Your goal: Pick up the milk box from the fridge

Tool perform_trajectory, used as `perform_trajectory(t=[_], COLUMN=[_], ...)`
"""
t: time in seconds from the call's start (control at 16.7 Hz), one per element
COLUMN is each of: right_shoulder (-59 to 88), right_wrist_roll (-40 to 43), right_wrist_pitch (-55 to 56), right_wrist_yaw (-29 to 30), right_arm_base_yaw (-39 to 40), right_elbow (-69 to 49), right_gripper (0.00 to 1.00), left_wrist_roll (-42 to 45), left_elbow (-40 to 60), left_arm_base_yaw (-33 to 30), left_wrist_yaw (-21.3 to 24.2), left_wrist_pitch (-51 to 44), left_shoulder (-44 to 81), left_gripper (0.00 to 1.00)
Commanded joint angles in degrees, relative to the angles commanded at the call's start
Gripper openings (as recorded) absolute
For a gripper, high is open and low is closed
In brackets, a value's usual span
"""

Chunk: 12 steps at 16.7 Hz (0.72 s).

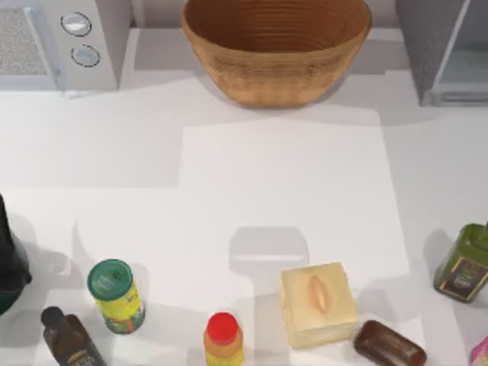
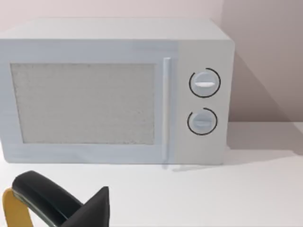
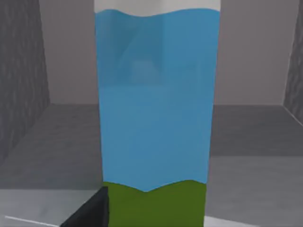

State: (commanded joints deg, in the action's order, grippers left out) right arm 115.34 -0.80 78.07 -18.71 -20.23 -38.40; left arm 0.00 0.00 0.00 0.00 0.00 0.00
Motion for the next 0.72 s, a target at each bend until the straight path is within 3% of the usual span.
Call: perform_trajectory(t=[0.36, 0.72], right_shoulder=[7.6, 8.9], right_wrist_roll=[0.1, 0.1], right_wrist_pitch=[-11.1, -12.7], right_wrist_yaw=[7.2, 8.5], right_arm_base_yaw=[6.7, 7.9], right_elbow=[-18.7, -20.5], right_gripper=[1.0, 1.0], left_wrist_roll=[0.0, 0.0], left_elbow=[0.0, 0.0], left_arm_base_yaw=[0.0, 0.0], left_wrist_yaw=[0.0, 0.0], left_wrist_pitch=[0.0, 0.0], left_shoulder=[0.0, 0.0], left_gripper=[1.0, 1.0])
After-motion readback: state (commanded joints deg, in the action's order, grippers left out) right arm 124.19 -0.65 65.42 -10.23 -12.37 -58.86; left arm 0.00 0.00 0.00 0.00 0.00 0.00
